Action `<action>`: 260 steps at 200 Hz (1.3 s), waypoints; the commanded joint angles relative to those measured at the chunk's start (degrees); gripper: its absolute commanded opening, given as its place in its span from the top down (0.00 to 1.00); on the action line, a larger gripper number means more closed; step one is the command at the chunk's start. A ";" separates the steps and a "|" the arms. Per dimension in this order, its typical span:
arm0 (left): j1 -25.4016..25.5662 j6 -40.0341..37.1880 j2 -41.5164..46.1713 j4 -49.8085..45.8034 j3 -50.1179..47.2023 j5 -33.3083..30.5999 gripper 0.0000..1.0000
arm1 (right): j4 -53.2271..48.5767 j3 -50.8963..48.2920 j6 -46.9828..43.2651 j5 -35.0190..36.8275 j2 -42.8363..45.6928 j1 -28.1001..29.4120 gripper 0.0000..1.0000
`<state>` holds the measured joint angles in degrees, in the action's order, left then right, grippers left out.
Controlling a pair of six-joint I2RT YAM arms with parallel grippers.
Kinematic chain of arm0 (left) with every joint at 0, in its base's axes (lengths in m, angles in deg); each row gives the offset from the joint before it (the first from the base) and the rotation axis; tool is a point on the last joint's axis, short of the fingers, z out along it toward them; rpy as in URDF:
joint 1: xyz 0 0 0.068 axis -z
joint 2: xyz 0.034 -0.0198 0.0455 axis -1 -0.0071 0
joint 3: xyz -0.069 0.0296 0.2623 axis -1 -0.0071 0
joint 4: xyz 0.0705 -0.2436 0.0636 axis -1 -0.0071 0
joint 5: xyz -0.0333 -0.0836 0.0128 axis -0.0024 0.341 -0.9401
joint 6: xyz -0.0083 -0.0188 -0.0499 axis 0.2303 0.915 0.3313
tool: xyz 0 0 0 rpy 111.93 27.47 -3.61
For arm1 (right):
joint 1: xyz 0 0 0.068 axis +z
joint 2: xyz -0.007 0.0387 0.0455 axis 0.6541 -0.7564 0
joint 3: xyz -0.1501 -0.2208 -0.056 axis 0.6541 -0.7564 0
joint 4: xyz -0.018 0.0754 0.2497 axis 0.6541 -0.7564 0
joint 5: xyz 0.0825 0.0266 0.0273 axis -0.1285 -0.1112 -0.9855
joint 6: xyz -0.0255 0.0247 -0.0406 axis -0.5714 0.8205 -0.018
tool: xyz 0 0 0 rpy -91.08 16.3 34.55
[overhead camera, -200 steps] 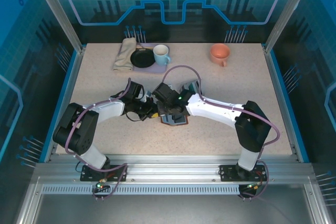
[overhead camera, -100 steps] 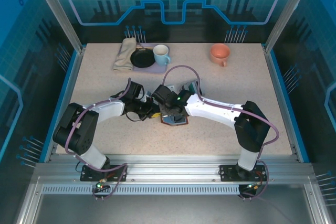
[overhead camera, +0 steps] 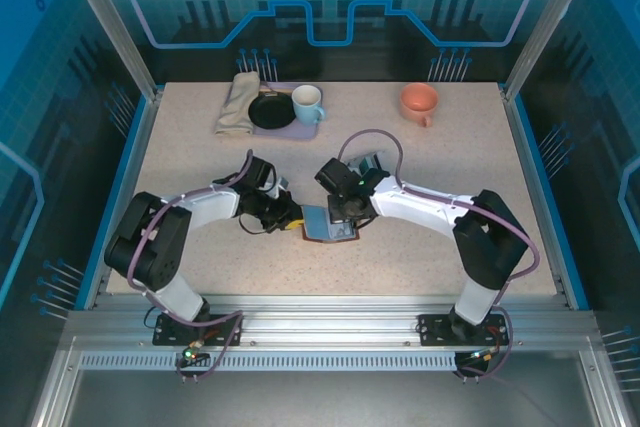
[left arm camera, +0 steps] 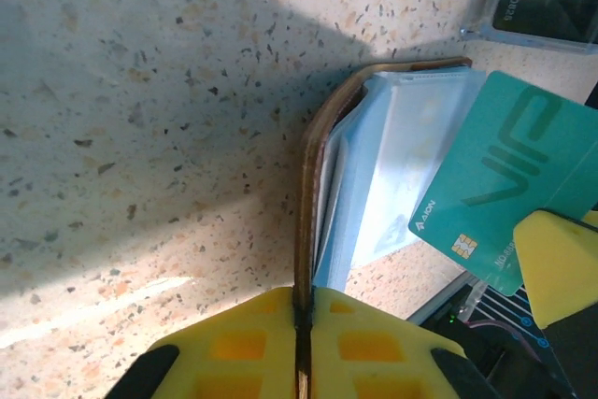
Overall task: Put the credit cards into the card holder
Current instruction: Flip over the card slot in the card holder, then insert the credit card into the card slot.
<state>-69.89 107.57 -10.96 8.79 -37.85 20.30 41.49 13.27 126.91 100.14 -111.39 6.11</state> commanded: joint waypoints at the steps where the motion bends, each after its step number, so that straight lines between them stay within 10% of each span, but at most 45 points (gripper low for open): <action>1: -0.37 -3.45 -1.88 -3.51 1.88 -1.26 0.88 | 2.48 -0.30 -0.44 -5.48 1.18 -0.46 0.99; 260: 1.30 -8.09 -5.29 -8.69 3.60 -8.00 0.80 | 33.11 -18.25 8.90 -29.72 -2.54 -8.29 1.00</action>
<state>-69.56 100.03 -15.97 2.19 -34.84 13.77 72.31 -3.49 134.67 72.95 -111.09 -2.31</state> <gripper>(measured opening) 0.195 0.053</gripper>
